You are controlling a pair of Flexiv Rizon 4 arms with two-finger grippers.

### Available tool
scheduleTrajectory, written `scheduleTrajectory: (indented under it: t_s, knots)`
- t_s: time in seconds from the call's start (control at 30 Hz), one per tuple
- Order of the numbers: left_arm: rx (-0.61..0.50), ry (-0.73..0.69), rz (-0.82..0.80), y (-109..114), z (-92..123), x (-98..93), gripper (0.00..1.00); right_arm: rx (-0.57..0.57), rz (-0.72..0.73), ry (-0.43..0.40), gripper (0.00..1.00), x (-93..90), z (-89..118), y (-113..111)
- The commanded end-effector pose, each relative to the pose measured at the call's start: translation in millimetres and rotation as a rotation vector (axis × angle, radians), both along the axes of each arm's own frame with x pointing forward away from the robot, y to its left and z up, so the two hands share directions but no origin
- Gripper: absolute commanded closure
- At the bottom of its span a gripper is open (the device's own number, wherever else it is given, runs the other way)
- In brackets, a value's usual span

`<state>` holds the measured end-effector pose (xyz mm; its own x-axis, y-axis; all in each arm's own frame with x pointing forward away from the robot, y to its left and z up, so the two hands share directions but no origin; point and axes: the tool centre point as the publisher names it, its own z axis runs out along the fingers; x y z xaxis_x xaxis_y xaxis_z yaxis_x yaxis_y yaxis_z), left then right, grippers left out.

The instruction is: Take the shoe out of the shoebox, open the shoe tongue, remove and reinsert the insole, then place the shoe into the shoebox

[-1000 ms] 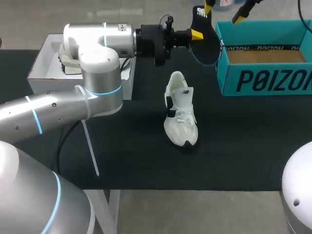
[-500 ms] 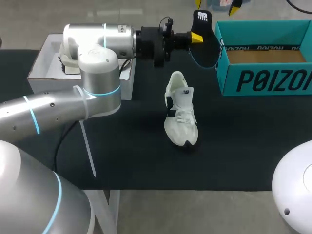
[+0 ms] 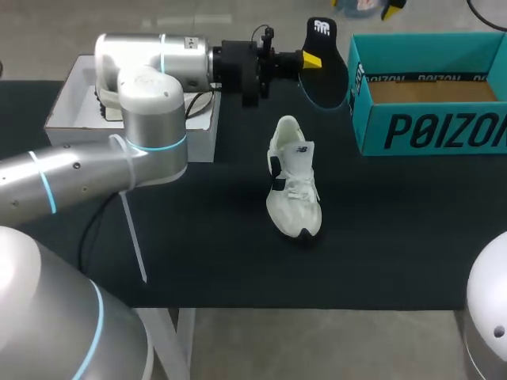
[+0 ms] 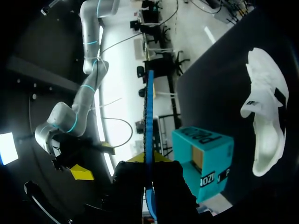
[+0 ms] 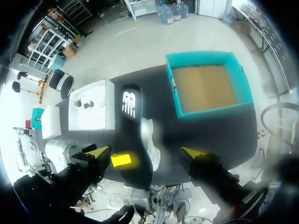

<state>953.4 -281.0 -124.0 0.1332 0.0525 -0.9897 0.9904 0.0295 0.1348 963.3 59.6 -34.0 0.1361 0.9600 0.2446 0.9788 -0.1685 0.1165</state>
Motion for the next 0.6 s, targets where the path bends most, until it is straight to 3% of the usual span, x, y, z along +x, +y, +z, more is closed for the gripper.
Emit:
scheduleTrajectory:
  t_s: [0.03, 0.5, 0.57, 0.6]
  knots:
    - [-0.004, 0.02, -0.004, 5, 1, 0.0, 1.0, 0.022, -0.001, 0.002, 0.0, -2.4, -2, -2]
    - [-0.001, 0.106, -0.011, 5, 11, -0.2, 1.0, 0.023, -0.005, 0.003, 0.0, -3.2, -3, -4]
    - [0.076, 0.196, -0.005, 6, 13, -1.1, 1.0, 0.025, -0.008, 0.008, 0.0, -3.5, -4, -5]
    - [0.079, 0.317, -0.015, 6, 13, 1.8, 1.0, 0.029, -0.009, 0.01, 0.0, -3.7, -5, -5]
